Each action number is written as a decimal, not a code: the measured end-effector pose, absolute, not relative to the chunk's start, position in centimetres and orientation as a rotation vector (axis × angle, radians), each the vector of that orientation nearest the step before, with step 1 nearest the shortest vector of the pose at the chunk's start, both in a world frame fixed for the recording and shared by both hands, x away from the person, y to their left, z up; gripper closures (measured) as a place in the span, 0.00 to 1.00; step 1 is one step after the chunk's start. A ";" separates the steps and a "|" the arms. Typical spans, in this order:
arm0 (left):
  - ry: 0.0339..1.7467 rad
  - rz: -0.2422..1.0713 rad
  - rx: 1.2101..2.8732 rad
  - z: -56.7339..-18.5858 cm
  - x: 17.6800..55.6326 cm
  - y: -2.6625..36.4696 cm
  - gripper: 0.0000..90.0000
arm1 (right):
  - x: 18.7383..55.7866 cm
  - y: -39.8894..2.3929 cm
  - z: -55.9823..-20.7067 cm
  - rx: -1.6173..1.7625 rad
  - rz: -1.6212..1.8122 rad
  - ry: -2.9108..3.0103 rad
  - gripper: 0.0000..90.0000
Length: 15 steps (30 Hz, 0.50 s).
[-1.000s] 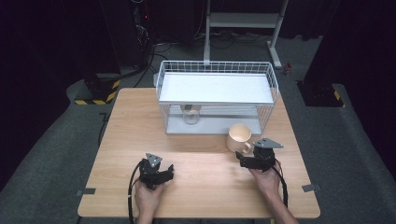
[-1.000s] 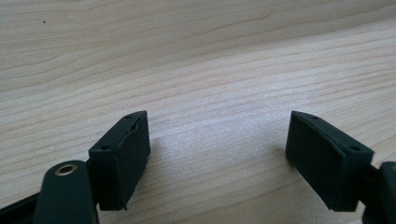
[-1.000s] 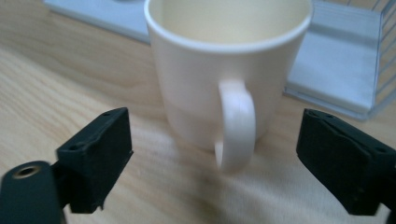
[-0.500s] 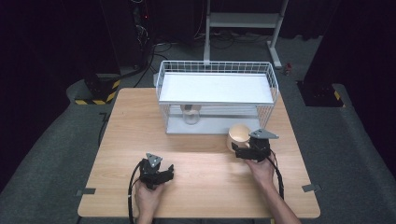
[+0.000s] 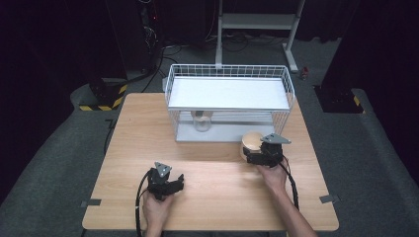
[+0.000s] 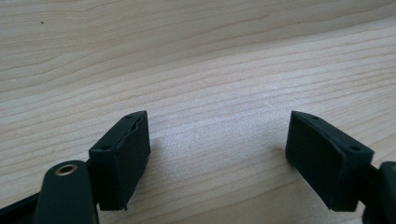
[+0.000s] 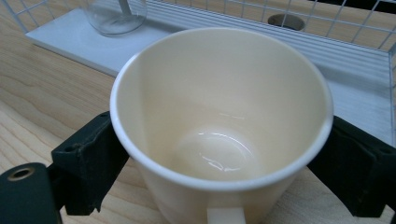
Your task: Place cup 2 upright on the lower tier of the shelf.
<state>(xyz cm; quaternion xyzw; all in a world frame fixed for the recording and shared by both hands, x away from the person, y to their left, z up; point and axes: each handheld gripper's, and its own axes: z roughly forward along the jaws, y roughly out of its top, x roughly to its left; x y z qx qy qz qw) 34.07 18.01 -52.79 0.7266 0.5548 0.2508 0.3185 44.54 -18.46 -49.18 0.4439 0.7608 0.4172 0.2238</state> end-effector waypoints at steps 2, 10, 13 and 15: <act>1.459 0.660 1.911 -52.8 34.1 18.0 0.25 | 44.6 -18.5 -49.3 1.209 1.151 2.100 0.10; 1.461 0.660 1.912 -52.8 34.1 18.0 0.25 | 44.7 -18.3 -49.3 1.214 1.155 2.099 0.10; 1.458 0.659 1.915 -52.8 34.0 18.0 0.25 | 44.7 -18.2 -49.3 1.202 1.150 2.103 0.11; 1.458 0.660 1.914 -52.8 34.0 18.0 0.25 | 44.7 -18.3 -49.3 1.202 1.153 2.107 0.11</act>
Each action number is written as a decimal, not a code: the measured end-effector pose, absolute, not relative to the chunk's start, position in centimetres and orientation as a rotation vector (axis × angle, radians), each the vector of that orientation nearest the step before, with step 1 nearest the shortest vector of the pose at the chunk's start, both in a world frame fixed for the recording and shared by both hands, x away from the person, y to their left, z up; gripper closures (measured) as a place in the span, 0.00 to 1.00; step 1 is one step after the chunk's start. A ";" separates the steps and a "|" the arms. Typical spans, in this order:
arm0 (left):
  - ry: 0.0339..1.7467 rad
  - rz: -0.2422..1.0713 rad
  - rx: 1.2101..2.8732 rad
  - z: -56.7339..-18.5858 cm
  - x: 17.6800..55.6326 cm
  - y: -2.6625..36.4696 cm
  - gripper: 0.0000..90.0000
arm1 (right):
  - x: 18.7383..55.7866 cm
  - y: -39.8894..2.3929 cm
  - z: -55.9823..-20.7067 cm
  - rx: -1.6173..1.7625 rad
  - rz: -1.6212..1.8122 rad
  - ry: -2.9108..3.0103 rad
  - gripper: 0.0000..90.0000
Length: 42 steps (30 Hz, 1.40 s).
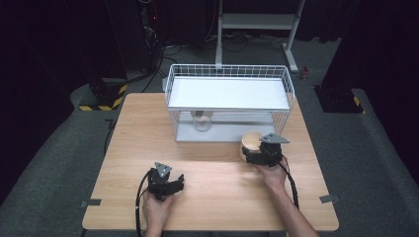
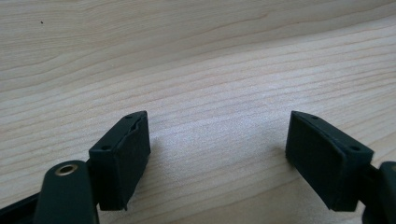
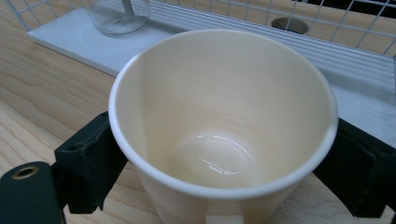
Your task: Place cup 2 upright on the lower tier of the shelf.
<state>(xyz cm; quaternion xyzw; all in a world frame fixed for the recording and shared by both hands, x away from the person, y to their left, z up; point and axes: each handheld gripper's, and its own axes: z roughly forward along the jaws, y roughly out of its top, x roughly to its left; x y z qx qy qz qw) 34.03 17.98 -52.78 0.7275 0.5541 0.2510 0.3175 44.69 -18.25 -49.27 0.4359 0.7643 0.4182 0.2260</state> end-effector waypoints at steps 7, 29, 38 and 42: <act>1.458 0.659 1.915 -52.8 34.0 18.0 0.25 | 44.8 -18.4 -49.1 1.175 1.151 2.118 0.11; 1.458 0.658 1.914 -52.8 34.0 18.0 0.25 | 45.1 -18.9 -47.7 1.169 1.187 2.133 0.11; 1.458 0.658 1.915 -52.8 34.0 18.0 0.25 | 45.8 -18.9 -46.8 1.144 1.198 2.119 0.11; 1.460 0.657 1.914 -52.8 34.0 18.0 0.25 | 46.4 -18.8 -46.6 1.160 1.186 2.125 0.12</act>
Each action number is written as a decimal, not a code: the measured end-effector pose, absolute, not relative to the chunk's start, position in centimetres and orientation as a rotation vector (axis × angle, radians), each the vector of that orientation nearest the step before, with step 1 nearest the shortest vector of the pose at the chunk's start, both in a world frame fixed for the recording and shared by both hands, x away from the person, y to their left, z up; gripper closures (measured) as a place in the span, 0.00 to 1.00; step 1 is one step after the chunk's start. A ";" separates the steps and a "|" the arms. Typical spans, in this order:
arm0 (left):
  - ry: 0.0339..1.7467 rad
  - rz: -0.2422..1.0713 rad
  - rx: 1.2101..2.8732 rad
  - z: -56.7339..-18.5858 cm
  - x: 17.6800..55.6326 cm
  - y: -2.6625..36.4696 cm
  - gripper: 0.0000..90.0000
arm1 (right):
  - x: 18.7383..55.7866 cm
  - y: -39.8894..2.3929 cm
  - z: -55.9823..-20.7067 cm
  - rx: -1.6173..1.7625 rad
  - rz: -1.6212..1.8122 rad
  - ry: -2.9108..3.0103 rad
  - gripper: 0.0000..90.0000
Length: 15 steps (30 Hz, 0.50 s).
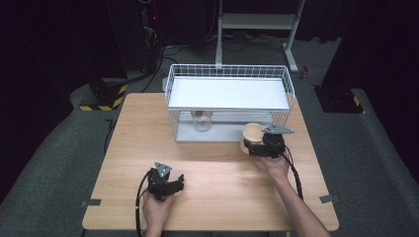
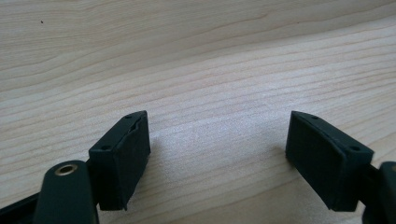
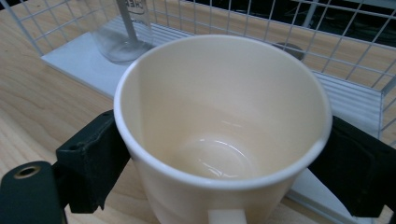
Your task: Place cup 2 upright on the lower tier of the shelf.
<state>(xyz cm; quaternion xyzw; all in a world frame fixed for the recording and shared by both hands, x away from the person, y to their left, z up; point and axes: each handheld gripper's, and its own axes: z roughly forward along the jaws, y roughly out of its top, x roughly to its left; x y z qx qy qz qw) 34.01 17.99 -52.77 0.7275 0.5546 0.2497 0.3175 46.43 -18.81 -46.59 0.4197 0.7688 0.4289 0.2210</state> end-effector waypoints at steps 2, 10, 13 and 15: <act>1.460 0.657 1.914 -52.8 34.0 18.0 0.25 | 46.8 -18.8 -46.5 1.178 1.186 2.119 0.12; 1.461 0.656 1.913 -52.8 34.0 18.0 0.25 | 47.7 -19.1 -46.9 1.228 1.171 2.093 0.12; 1.460 0.656 1.914 -52.8 34.0 18.0 0.25 | 47.9 -19.1 -47.0 1.224 1.178 2.086 0.12; 1.461 0.656 1.914 -52.8 34.0 18.0 0.25 | 48.0 -19.0 -47.0 1.227 1.178 2.082 0.12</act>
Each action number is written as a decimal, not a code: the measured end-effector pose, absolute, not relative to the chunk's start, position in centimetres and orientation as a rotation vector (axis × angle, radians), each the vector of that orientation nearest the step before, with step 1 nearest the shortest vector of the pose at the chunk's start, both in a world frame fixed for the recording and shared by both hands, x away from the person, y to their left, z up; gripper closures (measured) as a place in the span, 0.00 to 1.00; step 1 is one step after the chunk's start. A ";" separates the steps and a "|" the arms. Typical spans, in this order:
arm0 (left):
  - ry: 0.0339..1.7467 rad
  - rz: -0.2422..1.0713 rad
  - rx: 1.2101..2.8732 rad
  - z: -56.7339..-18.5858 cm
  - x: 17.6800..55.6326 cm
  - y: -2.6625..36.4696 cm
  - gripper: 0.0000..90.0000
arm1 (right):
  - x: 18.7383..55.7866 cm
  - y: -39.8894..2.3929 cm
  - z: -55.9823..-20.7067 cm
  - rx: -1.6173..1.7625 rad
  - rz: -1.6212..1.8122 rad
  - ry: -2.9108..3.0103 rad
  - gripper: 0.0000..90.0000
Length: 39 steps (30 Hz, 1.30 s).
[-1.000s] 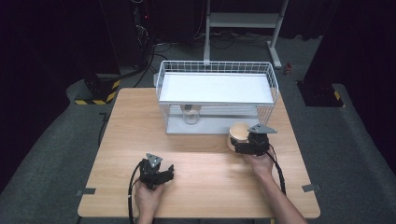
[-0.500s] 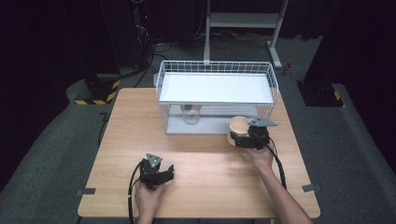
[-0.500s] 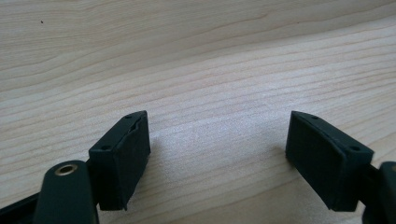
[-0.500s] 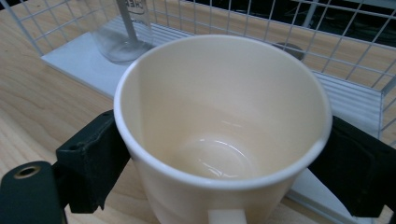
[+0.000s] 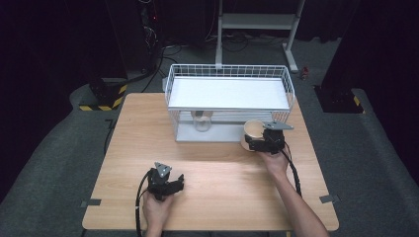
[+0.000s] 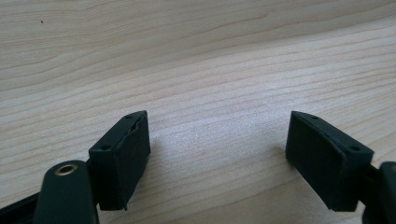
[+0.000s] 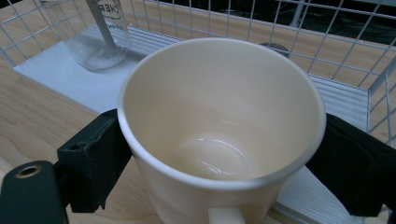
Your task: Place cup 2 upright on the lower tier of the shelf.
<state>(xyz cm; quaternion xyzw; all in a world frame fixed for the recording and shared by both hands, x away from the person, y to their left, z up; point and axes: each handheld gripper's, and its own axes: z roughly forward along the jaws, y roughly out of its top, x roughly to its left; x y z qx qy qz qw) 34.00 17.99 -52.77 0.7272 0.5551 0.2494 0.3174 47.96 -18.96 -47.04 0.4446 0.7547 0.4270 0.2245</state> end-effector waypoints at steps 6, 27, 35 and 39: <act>1.462 0.657 1.912 -52.8 34.0 18.0 0.25 | 48.8 -18.0 -46.9 1.197 1.131 2.102 0.12; 1.462 0.655 1.911 -52.8 34.0 18.0 0.25 | 50.7 -17.5 -47.7 1.176 1.129 2.083 0.11; 1.463 0.652 1.910 -52.8 34.0 18.0 0.25 | 50.6 -17.6 -47.6 1.188 1.126 2.095 0.11; 1.463 0.653 1.911 -52.8 34.0 18.0 0.25 | 50.6 -17.6 -47.6 1.197 1.126 2.097 0.10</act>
